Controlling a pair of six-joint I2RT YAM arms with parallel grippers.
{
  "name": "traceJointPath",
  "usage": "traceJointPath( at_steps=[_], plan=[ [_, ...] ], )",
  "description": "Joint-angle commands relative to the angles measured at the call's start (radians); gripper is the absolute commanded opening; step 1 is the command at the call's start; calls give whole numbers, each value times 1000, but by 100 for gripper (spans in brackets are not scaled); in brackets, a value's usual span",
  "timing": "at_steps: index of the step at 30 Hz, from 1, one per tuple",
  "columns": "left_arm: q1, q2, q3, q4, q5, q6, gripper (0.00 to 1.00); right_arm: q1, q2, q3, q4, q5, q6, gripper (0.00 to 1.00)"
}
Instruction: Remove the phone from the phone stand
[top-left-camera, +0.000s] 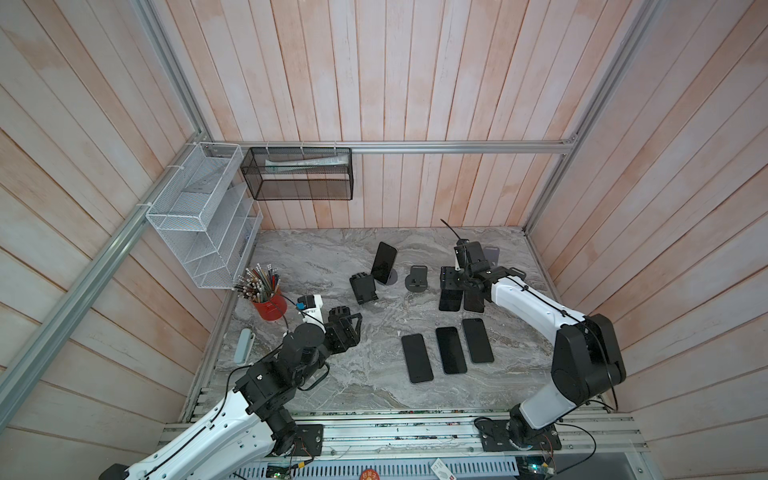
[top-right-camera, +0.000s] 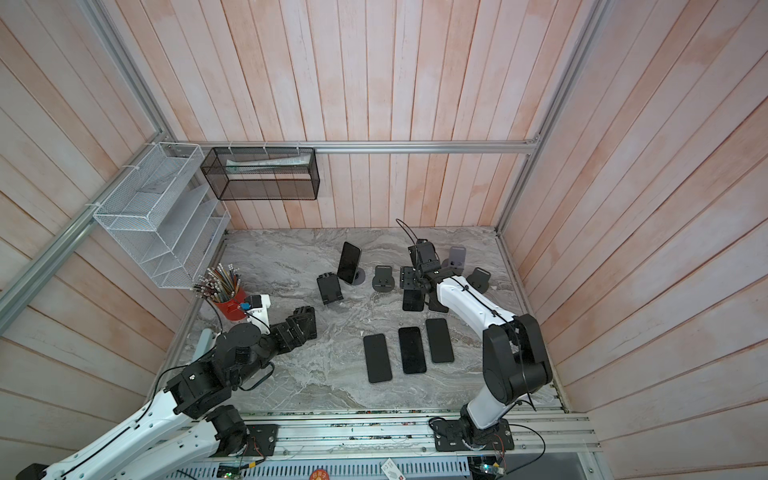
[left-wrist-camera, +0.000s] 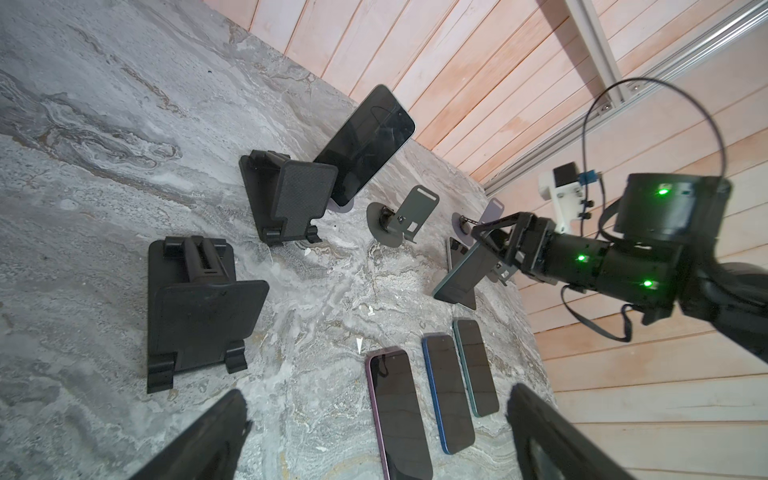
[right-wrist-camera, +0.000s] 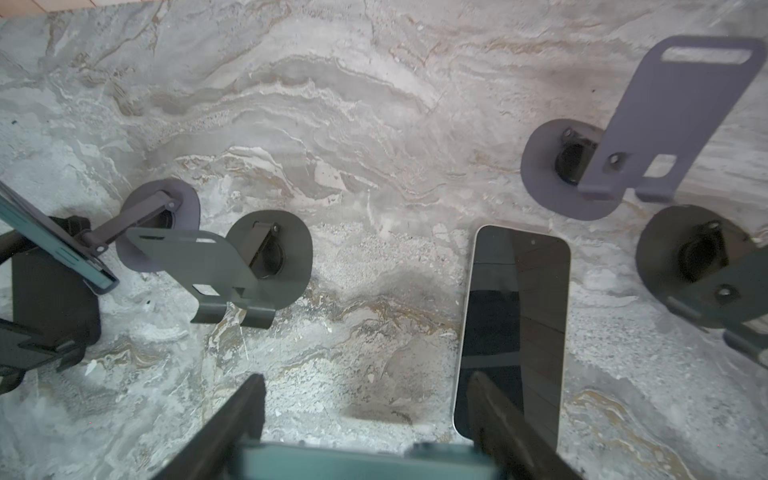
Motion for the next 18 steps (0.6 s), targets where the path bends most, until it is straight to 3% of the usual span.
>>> traceJointPath(
  at_steps=[1,11,18],
  plan=[
    [7,10,22,-9,3,8,99,-15,38,16,15,-61,-10,68],
    [7,87,35,33,52,-24,99,-39,120,14,75,-82,35,66],
    [6,115,52,41,76,-13,99,-41,218,63,86,-13,33,66]
  ],
)
